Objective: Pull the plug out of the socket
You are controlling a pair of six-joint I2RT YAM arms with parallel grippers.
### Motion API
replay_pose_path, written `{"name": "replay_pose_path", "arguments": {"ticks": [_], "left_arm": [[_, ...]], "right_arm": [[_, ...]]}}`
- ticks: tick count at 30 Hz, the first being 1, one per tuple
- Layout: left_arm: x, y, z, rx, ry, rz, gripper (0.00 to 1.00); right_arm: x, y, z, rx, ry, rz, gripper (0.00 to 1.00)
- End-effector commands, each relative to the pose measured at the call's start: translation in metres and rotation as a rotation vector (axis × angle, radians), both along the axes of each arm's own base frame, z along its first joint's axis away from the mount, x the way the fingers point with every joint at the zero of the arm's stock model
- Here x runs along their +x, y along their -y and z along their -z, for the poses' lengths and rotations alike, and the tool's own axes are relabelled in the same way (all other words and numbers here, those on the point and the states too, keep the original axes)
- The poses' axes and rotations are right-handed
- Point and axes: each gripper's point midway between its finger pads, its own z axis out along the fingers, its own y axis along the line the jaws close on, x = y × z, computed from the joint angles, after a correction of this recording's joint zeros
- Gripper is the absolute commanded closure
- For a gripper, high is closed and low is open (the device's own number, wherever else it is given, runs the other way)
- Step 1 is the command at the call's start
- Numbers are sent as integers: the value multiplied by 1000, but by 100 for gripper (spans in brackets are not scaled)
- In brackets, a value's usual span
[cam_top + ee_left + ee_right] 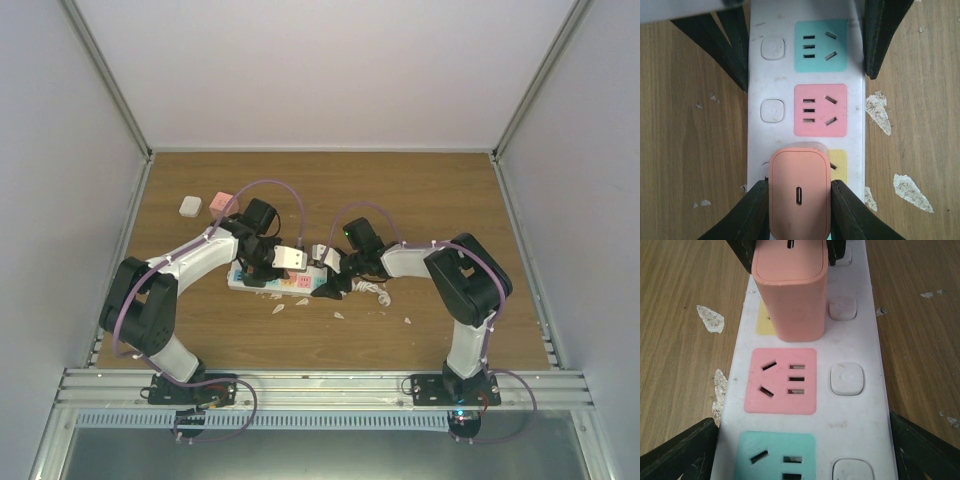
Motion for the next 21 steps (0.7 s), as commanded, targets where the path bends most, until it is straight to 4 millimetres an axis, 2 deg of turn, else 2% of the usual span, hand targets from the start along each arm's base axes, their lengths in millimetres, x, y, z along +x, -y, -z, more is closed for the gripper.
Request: {"name": "replay_pose_path", "arguments": {"ticks": [1, 12, 17, 21], "left_arm": [[6, 16, -22, -83, 25, 12, 74], [12, 23, -44, -159, 3, 6, 85], [15, 19, -52, -162, 11, -2, 87], [25, 10, -70, -189, 31, -33, 87]], "right_arm": [[-8, 5, 21, -69, -20, 13, 41], [-4, 5, 23, -80, -26, 36, 60], [-4, 5, 23, -79, -29, 39, 63], [-3, 5, 22, -76, -31, 41, 63]]}}
